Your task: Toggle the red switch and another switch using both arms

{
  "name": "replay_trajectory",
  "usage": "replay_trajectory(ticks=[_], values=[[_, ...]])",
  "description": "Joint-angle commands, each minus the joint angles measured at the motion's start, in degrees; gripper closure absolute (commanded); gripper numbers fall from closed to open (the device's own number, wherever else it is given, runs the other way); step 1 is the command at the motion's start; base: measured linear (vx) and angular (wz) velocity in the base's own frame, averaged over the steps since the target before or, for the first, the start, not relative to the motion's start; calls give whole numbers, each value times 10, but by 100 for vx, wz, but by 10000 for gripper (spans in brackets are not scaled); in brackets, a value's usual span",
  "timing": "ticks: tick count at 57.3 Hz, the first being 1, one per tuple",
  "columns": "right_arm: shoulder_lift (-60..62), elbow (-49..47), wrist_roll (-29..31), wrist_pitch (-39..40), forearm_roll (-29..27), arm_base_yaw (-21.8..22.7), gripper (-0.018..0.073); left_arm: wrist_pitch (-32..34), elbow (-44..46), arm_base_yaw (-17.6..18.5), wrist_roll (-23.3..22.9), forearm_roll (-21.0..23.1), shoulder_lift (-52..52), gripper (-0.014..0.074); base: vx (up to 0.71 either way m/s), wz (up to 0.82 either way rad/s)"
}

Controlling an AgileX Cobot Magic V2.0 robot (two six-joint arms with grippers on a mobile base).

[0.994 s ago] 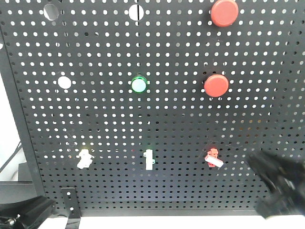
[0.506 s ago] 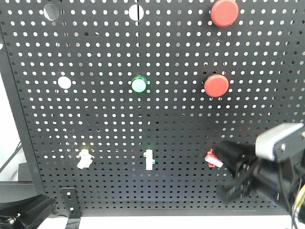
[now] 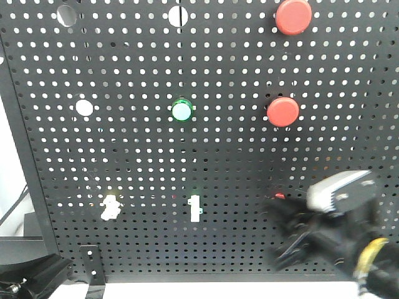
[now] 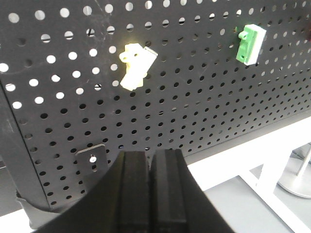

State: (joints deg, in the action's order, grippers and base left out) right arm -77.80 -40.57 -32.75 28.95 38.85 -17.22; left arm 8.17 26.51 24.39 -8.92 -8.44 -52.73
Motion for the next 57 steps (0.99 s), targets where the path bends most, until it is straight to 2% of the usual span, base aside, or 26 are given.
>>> replay_trajectory(ticks=[1, 10, 27, 43, 57], values=[[6, -18, 2, 20, -10, -10, 566, 51, 18, 3, -6, 7, 7, 594, 0, 0], [14, -10, 9, -44, -6, -21, 566, 51, 18, 3, -6, 7, 7, 594, 0, 0], [115, 5, 19, -48, -8, -20, 566, 51, 18, 3, -6, 7, 7, 594, 0, 0], [249, 5, 68, -193, -8, -20, 566, 51, 18, 3, -6, 7, 7, 594, 0, 0], [292, 5, 68, -284, -7, -20, 566, 49, 18, 3, -6, 7, 7, 594, 0, 0]])
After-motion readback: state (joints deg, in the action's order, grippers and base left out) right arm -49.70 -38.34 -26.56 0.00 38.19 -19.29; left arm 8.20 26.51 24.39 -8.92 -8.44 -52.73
